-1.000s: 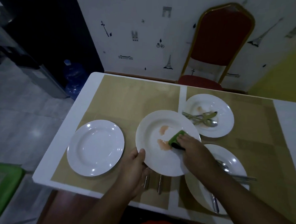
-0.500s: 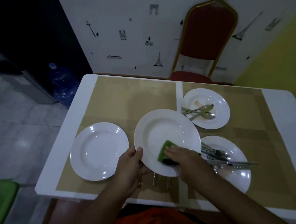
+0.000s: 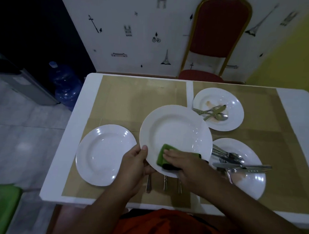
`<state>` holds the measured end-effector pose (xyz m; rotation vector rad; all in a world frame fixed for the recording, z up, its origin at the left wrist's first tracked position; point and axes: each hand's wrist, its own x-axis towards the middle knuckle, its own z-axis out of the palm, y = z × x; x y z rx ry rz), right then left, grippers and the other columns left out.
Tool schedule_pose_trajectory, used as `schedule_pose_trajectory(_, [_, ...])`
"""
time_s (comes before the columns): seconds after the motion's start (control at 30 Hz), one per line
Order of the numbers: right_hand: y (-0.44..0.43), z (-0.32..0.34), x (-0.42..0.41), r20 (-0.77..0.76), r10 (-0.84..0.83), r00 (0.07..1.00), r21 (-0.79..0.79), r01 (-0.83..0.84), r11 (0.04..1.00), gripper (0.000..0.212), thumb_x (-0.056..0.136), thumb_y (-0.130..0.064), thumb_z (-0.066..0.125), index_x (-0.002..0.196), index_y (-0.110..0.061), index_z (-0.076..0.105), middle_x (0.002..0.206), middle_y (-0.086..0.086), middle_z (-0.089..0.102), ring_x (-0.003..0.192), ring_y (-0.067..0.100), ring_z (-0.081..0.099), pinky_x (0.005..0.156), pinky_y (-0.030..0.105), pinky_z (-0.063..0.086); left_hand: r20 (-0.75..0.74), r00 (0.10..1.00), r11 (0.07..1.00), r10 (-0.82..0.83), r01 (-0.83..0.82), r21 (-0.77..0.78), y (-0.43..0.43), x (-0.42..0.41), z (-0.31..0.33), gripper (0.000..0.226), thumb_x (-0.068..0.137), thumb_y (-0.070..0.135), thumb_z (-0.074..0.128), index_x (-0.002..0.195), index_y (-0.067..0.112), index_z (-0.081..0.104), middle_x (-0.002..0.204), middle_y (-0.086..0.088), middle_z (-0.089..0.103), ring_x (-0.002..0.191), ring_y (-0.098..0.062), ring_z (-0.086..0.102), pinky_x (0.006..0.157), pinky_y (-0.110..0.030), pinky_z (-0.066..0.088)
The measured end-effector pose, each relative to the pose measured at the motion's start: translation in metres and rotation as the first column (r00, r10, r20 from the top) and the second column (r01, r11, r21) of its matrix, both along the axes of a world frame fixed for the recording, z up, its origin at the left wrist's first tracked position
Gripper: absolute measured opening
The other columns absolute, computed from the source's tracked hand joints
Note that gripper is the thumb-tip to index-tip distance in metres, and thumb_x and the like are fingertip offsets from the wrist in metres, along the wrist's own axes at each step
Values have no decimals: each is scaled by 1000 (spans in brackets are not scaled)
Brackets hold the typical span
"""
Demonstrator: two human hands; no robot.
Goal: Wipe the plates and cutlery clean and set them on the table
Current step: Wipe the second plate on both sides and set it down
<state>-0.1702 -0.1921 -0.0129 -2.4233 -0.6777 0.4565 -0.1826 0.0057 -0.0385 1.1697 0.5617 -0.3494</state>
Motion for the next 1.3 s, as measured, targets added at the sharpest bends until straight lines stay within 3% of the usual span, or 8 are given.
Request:
schedule_pose_trajectory(0.1, [-30,1,0,14,-59,998,-123,60,991,58,82,-3,60,135,-21,46,146,-9,38,137,4,30,113,13,10,-35,999,1000,18,-17,24,0,-4,-4,25,106,18,46,118,17,68,108,-9,76,97,-29,74,73,-45,61])
schedule_pose_trajectory(0.27, [-28,0,7,57,-127,990,-237,137,962,56,87,-9,55,141,-14,38,153,-1,29,143,12,19,113,19,2,-42,999,999,31,-31,21,-7,-1,-3,24,105,18,47,115,19,69,107,-5,77,97,-25,74,72,-42,62])
schedule_pose_trajectory(0.47, [16,-1,-11,-16,-147,989,15,148,989,62,82,1,50,141,-15,39,151,-2,33,140,6,22,113,16,7,-10,1000,1000,-4,4,-15,-17,3,1,26,106,20,45,122,12,64,106,-15,76,94,-33,74,80,-49,61])
schedule_pose_trajectory(0.67, [-21,9,-5,46,-44,998,-67,47,997,62,80,4,54,138,-16,43,148,-7,33,138,2,23,108,4,-1,-8,999,997,44,-44,-58,-14,7,8,25,106,16,45,117,13,67,107,-9,77,98,-27,74,69,-39,62])
schedule_pose_trajectory(0.8, [-46,13,12,64,-219,974,-136,226,965,54,88,-7,58,139,-12,40,151,1,32,141,13,25,119,27,11,-7,999,999,-40,40,-29,-13,6,11,23,106,16,46,116,15,67,104,-6,77,96,-25,74,70,-41,62])
schedule_pose_trajectory(1.0, [-5,15,39,33,-466,884,113,460,881,58,90,5,42,144,-14,32,155,-2,23,143,7,14,116,23,9,25,981,981,-192,192,-26,-22,4,17,27,106,20,46,124,16,65,109,-8,76,98,-28,74,78,-45,61])
schedule_pose_trajectory(1.13, [27,18,35,79,-246,966,197,227,954,59,88,5,45,143,-12,34,154,-1,24,144,7,13,117,21,10,78,963,965,-257,260,-39,-25,6,19,28,105,22,48,125,14,66,118,-12,73,106,-32,71,83,-46,59])
schedule_pose_trajectory(1.3, [22,14,41,161,-32,986,82,19,996,57,90,1,47,144,-12,32,155,2,22,145,12,11,118,24,8,84,969,969,-233,239,-63,-16,1,17,23,102,17,55,121,14,68,117,-14,72,105,-32,71,78,-42,60])
